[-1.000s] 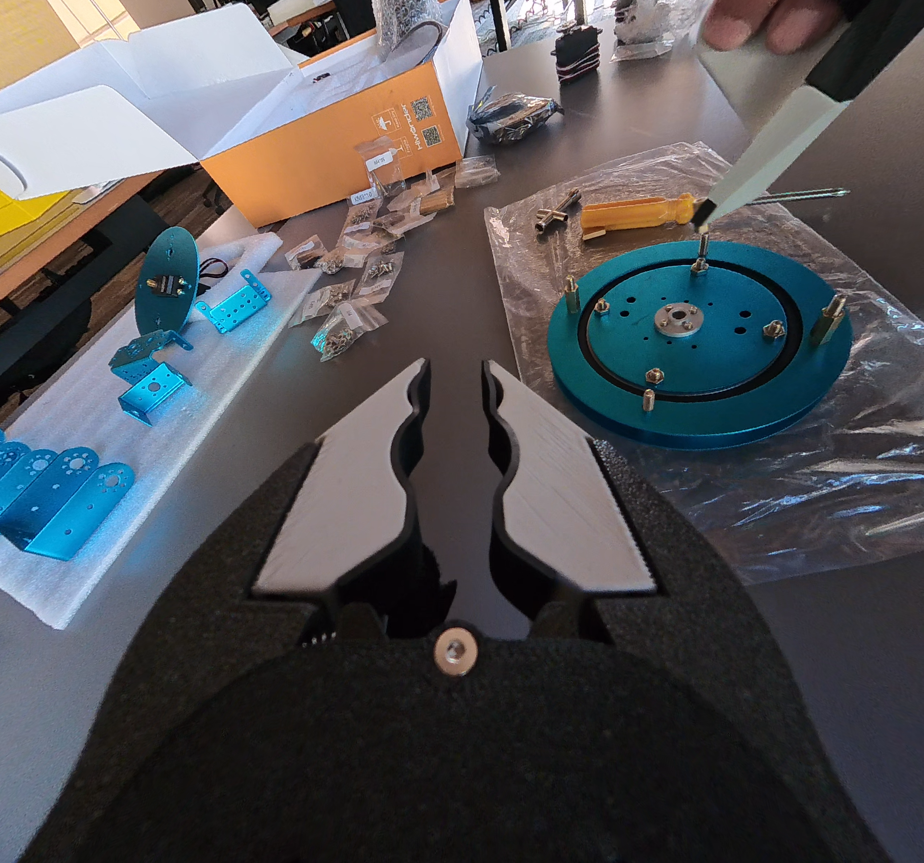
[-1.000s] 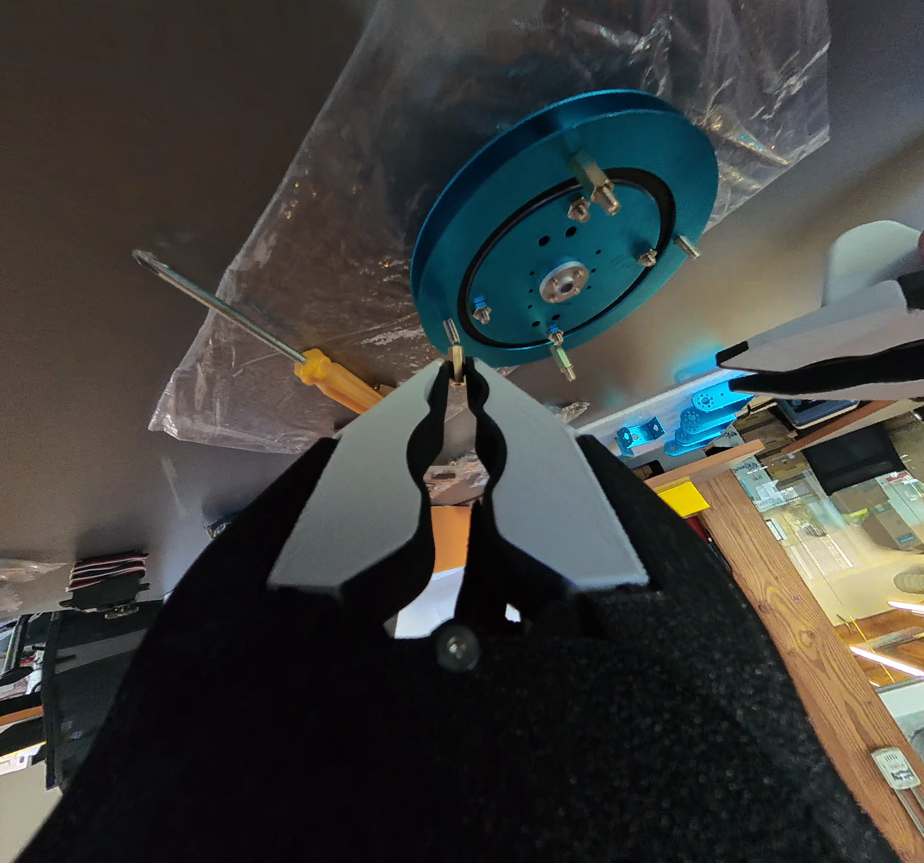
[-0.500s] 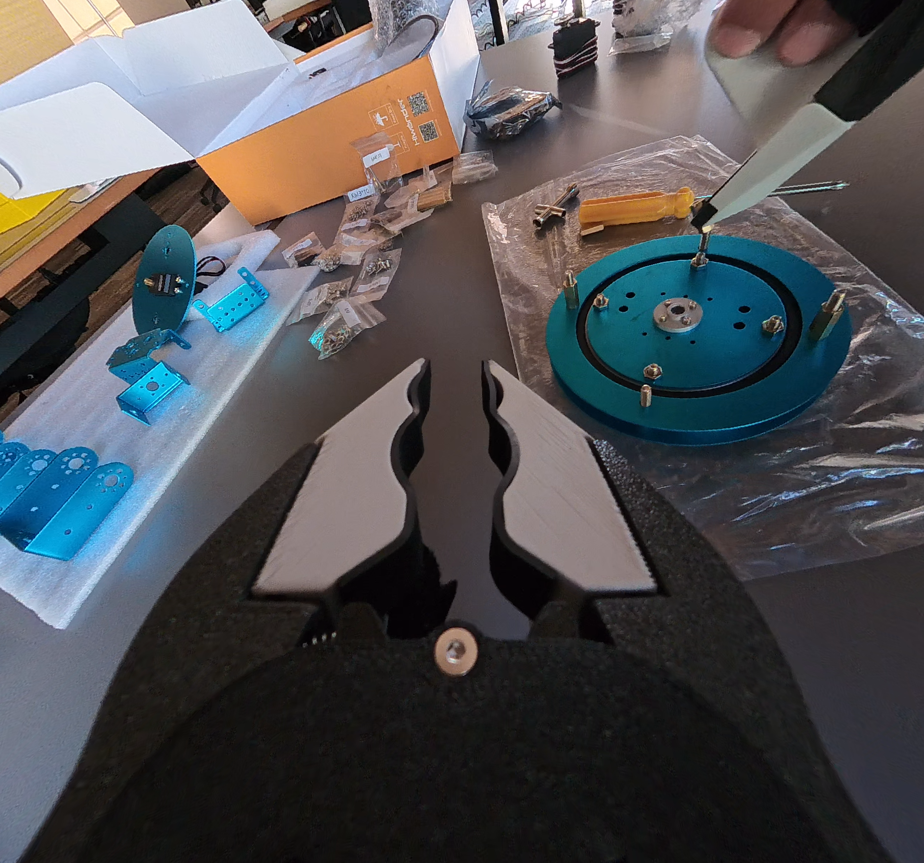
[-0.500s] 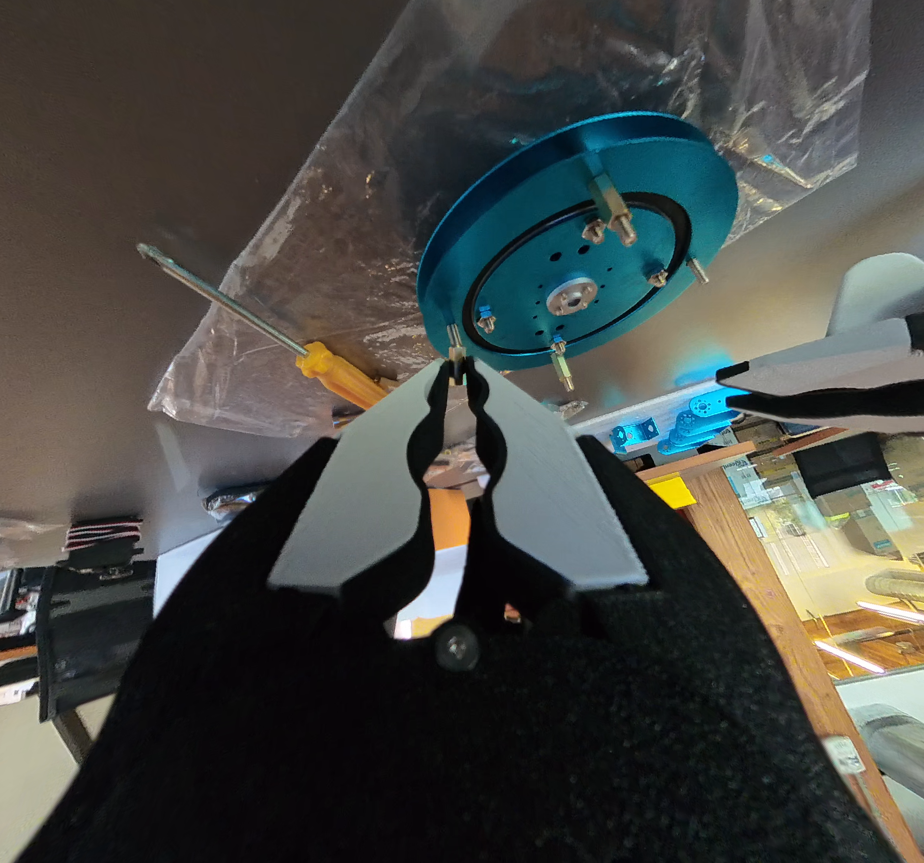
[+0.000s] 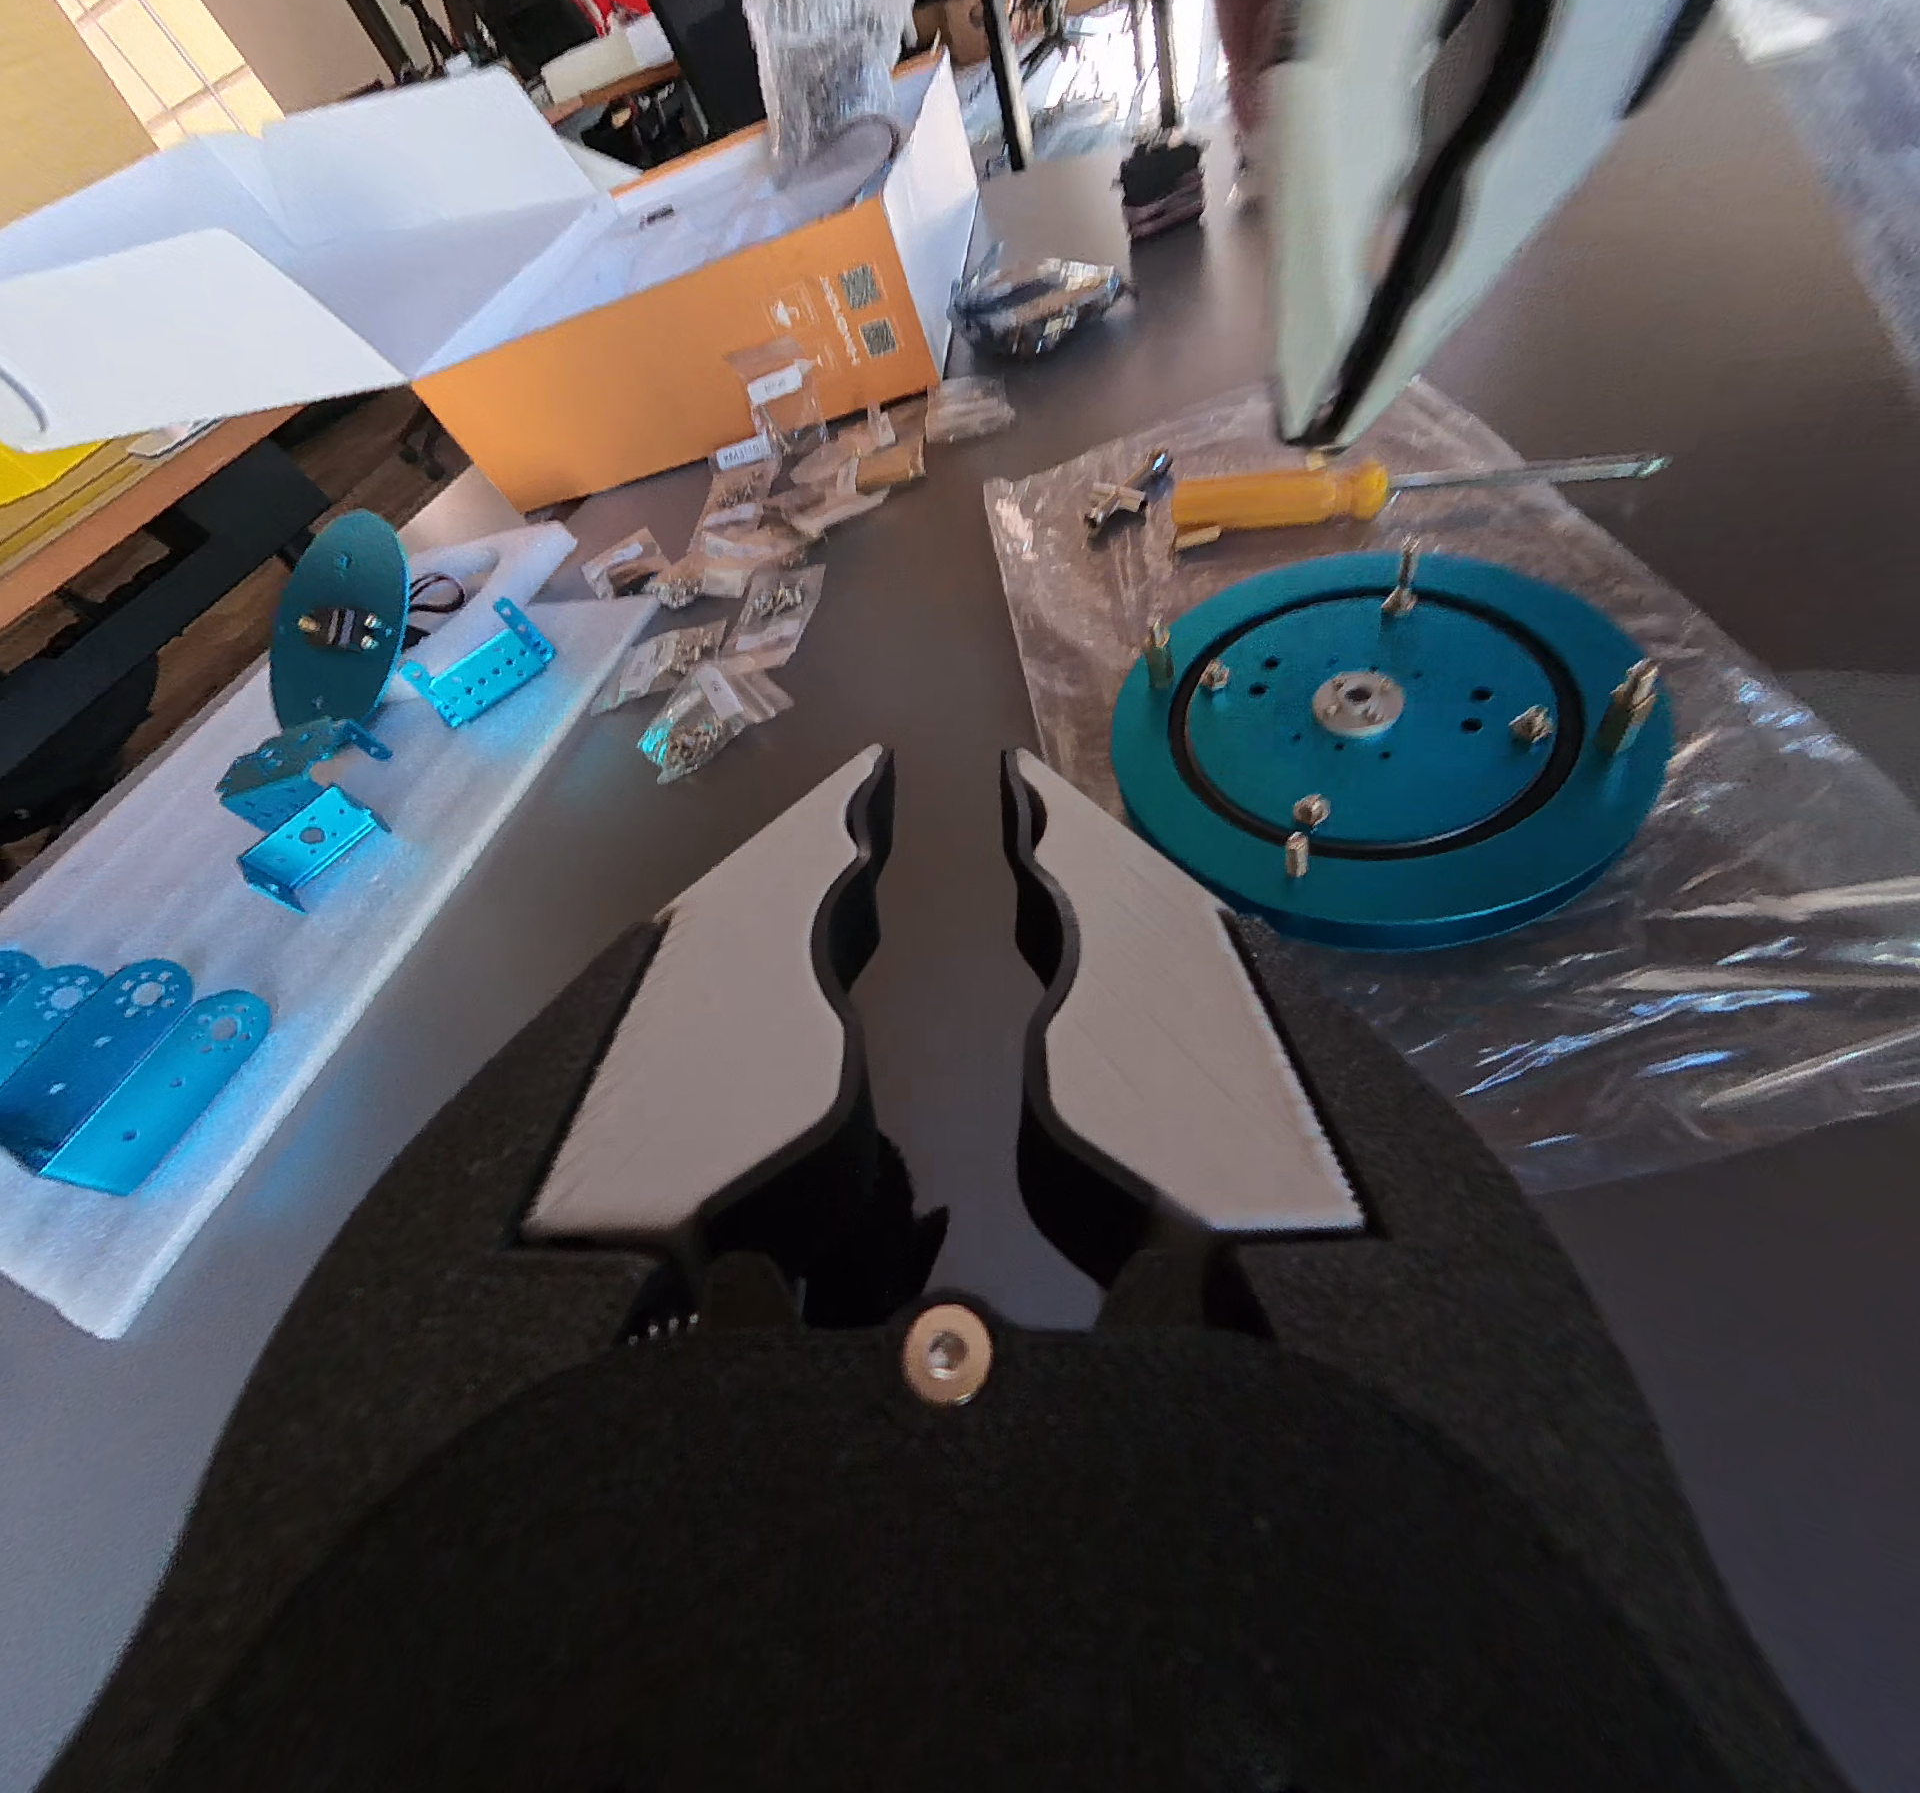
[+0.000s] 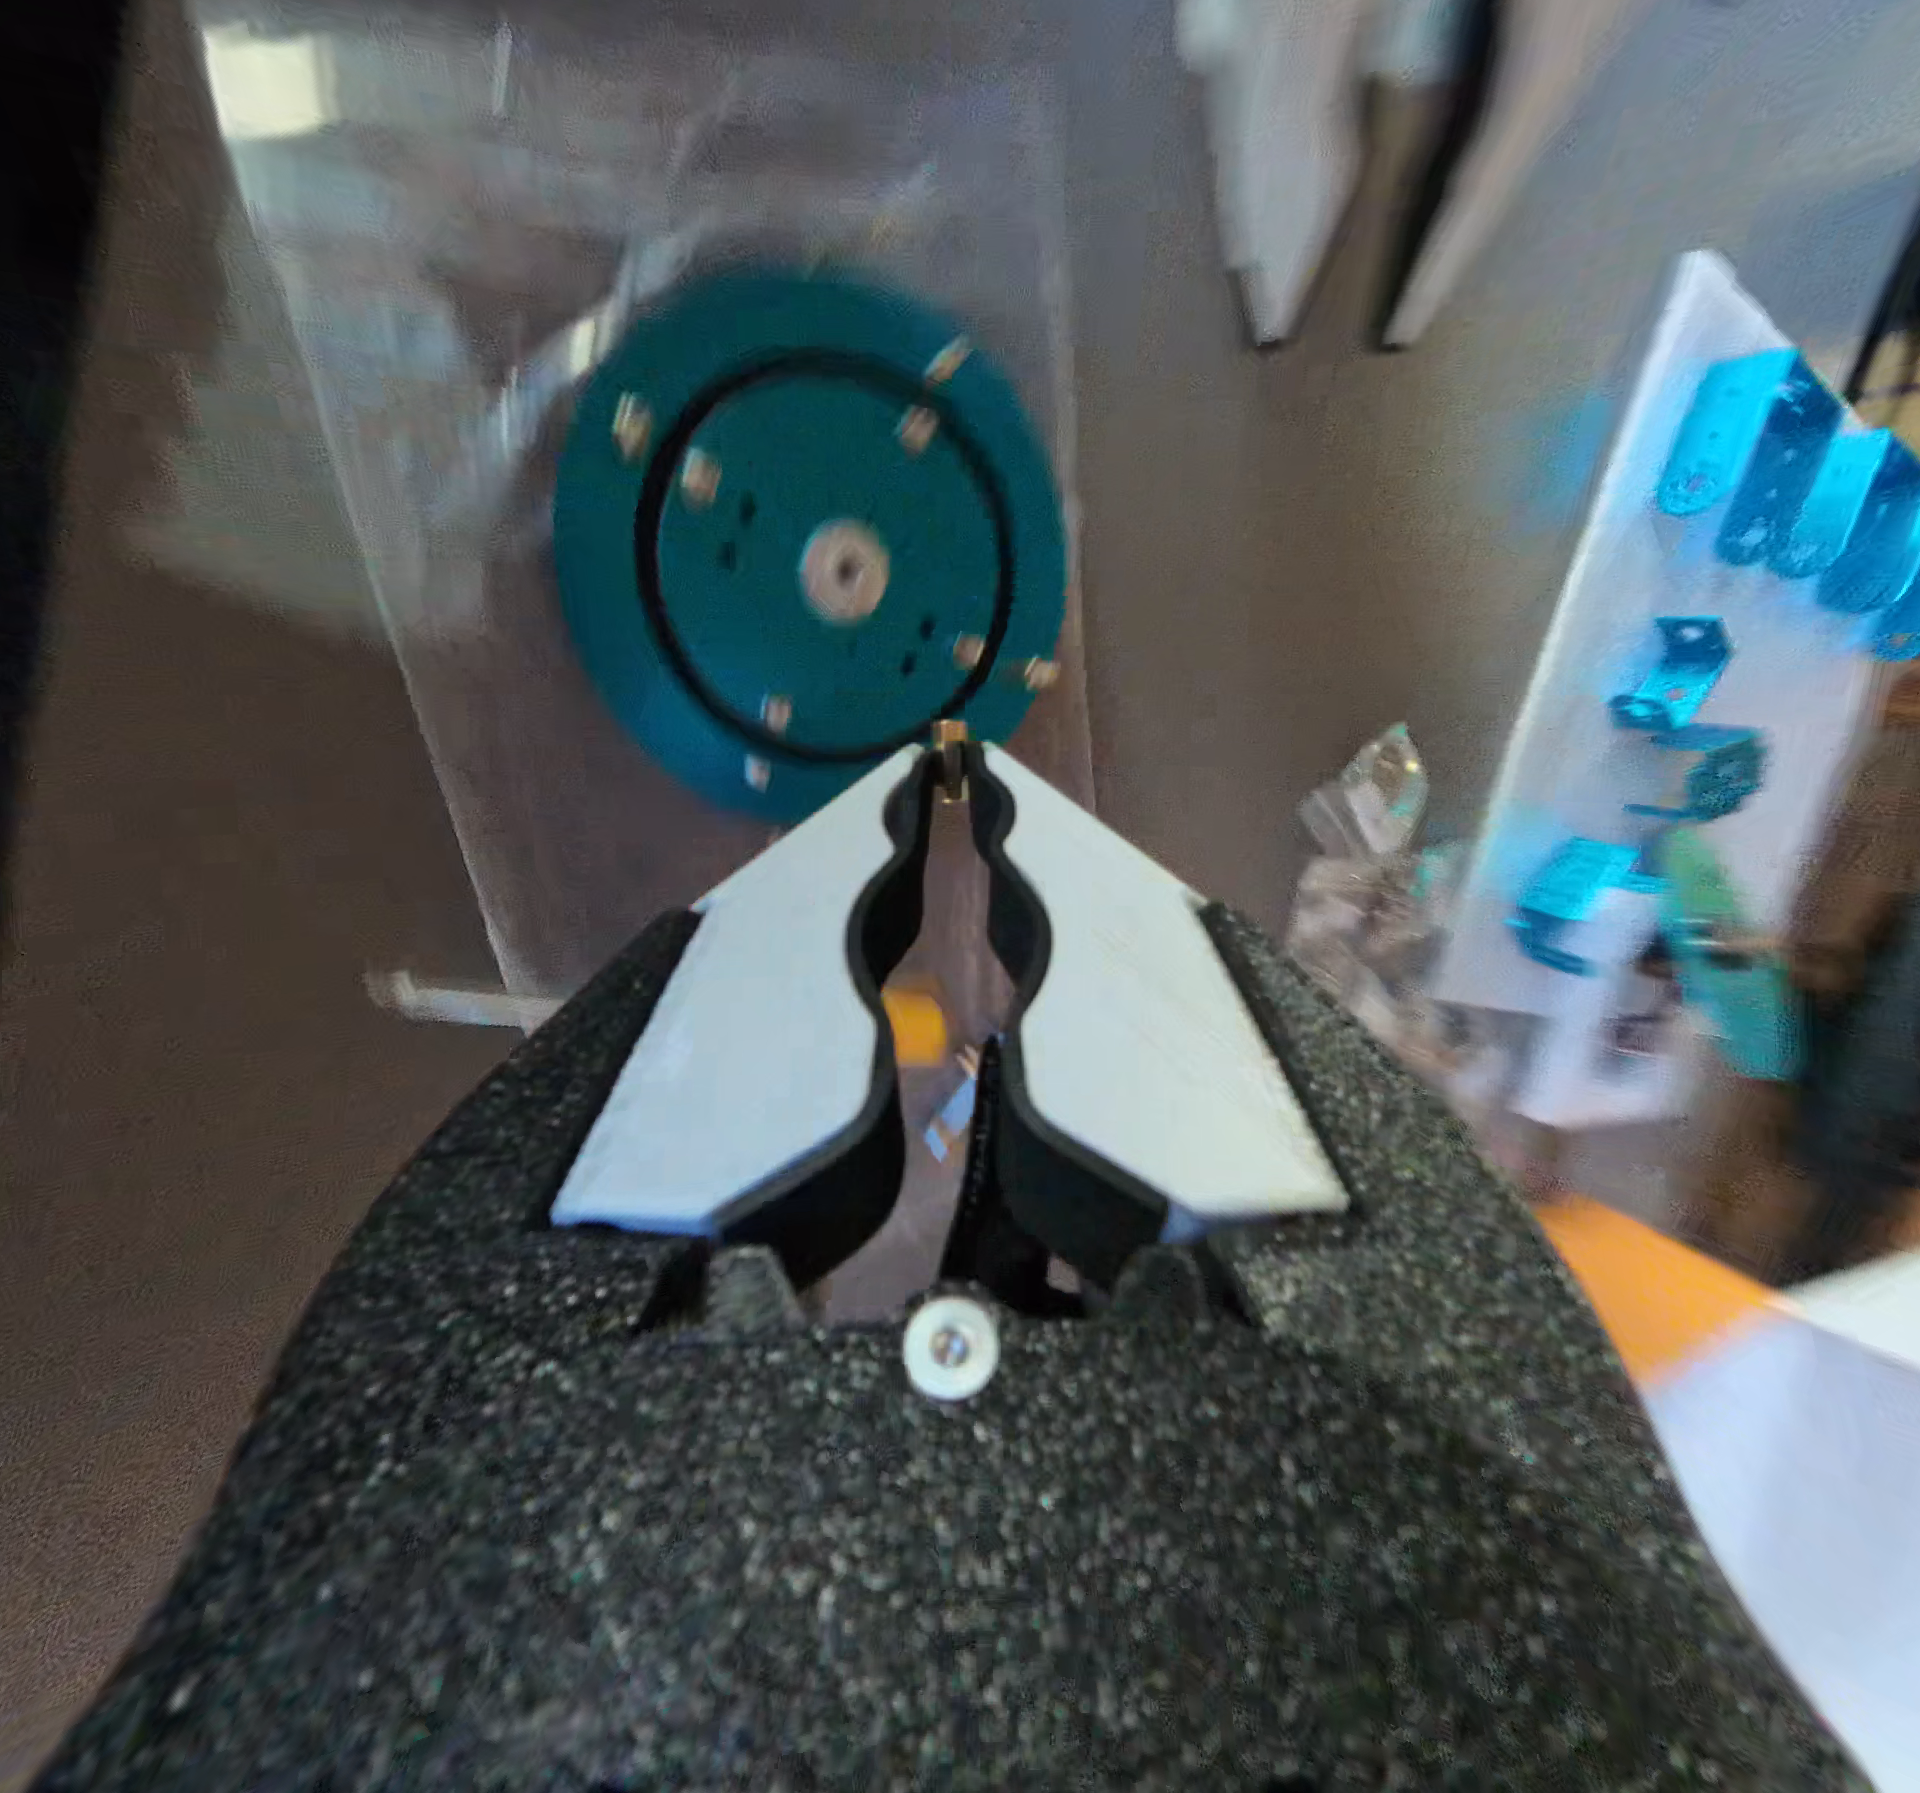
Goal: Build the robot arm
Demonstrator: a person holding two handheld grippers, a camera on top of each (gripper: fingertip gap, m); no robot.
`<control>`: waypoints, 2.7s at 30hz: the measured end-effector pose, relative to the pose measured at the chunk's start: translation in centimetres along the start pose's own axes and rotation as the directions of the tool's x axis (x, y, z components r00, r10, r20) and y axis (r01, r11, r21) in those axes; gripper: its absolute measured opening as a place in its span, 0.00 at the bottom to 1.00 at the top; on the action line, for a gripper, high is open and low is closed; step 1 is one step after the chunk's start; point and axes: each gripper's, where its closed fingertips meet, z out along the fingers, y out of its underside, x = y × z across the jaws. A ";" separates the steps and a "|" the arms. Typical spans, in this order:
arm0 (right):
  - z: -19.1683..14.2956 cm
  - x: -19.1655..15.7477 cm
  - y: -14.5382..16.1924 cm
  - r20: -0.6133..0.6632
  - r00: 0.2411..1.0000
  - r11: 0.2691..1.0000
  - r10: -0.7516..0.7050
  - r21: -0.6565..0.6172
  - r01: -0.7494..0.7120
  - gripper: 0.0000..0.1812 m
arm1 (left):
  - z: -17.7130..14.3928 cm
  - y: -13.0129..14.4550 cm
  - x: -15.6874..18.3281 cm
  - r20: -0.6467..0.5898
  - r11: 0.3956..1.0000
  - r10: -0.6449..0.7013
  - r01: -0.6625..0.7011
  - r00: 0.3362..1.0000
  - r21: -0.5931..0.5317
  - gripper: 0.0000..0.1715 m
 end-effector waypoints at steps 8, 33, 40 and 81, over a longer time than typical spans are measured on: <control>-2.8 2.3 -4.8 0.387 0.860 0.573 0.332 0.642 -0.510 0.03 | -1.3 -5.0 4.1 -0.084 0.967 -0.219 0.228 0.972 0.114 0.11; -7.5 -2.8 -6.2 -0.031 0.999 0.523 0.043 0.853 0.004 0.09 | 0.4 -11.6 11.2 -0.577 0.500 -0.686 0.863 0.443 0.070 0.03; -7.8 -3.0 -6.3 -0.164 0.986 0.563 0.020 0.817 0.124 0.04 | 0.7 -12.4 11.4 -0.670 0.403 -0.669 0.914 0.324 0.040 0.02; 5.0 -1.0 8.0 0.338 0.934 0.973 0.115 -0.230 -0.036 0.03 | -8.5 -4.2 1.8 0.256 0.812 -0.514 0.368 0.819 0.453 0.14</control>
